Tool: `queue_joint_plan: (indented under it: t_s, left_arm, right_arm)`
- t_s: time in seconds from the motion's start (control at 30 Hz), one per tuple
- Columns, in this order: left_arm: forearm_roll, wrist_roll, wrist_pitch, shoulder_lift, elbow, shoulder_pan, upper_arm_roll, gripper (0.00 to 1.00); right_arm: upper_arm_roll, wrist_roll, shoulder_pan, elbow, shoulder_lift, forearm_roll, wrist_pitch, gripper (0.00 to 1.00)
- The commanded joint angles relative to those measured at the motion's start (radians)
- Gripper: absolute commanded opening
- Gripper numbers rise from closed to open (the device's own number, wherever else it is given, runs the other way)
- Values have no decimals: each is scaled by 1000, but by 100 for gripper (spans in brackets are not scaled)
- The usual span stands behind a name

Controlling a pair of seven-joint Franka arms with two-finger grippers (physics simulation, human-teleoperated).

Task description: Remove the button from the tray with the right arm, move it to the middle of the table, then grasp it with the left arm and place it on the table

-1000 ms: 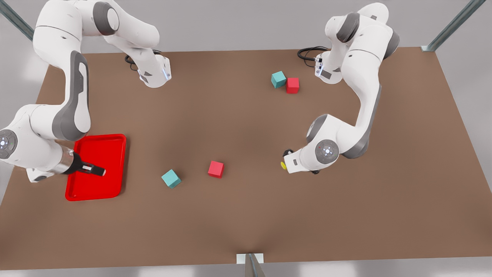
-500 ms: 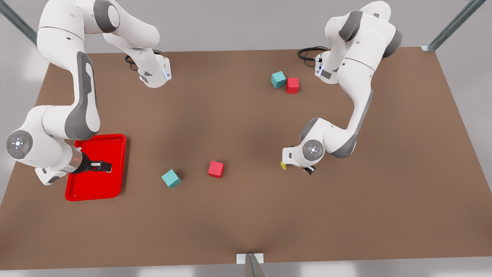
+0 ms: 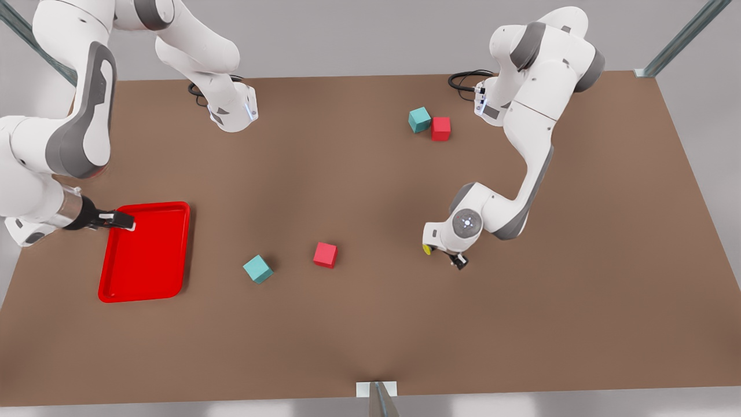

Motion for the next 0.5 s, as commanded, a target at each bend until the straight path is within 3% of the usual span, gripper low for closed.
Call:
queue_joint_plan:
  t_s: [0.0,0.03,0.13,0.23,0.37,0.47]
  left_arm:
    - [14,-48,64,-6,-25,-9,0,99]
    - [14,-54,69,-12,-38,-13,-2,99]
    - [14,-112,113,-25,-80,-32,-3,99]
    - [14,-112,123,-12,-78,-29,-3,99]
    - [15,-112,158,-22,-121,-15,-2,99]
    - [15,-130,159,-37,-146,-13,-2,99]
  right_arm:
    - [64,-51,22,-3,-77,-28,-136,100]
    - [75,-31,3,12,-8,15,-90,100]
    - [75,-29,3,0,-7,23,94,100]
    - [75,-29,-96,-32,-4,27,105,100]
    - [76,-31,-90,-25,-2,23,188,100]
    - [177,18,-73,-23,-51,23,156,100]
